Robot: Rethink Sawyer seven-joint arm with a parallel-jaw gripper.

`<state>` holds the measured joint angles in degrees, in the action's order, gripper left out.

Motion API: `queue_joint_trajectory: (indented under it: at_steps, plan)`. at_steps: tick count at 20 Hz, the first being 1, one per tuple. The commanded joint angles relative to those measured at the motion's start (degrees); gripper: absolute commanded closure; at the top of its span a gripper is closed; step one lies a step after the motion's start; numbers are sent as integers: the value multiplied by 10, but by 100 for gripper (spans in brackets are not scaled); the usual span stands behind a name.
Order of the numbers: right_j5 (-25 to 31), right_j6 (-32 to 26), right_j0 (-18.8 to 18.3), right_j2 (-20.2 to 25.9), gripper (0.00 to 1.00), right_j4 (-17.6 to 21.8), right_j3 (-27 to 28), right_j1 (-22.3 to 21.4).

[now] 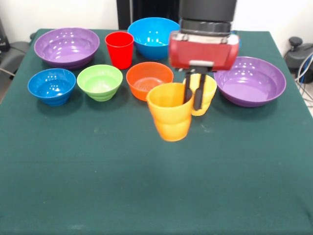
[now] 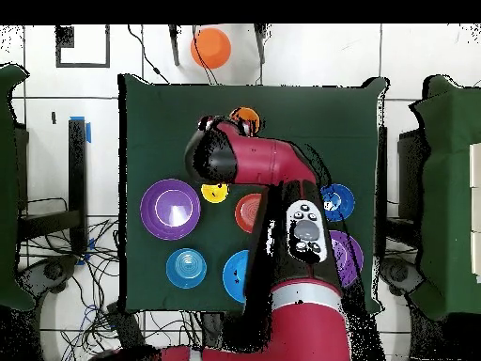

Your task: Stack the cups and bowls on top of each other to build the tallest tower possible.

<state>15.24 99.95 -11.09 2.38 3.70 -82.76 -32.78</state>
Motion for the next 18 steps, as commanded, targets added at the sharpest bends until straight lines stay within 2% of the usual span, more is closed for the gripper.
queue_joint_trajectory:
  at_steps: [1,5,10,14,18]
  plan:
    - [6,-16,-62,102,100,20,26,38]
    - [-9,-22,-92,131,100,33,18,43]
    - [-23,-10,-104,145,100,41,5,43]
    - [-25,-2,-89,126,100,50,10,44]
    - [-3,20,-45,73,100,46,31,49]
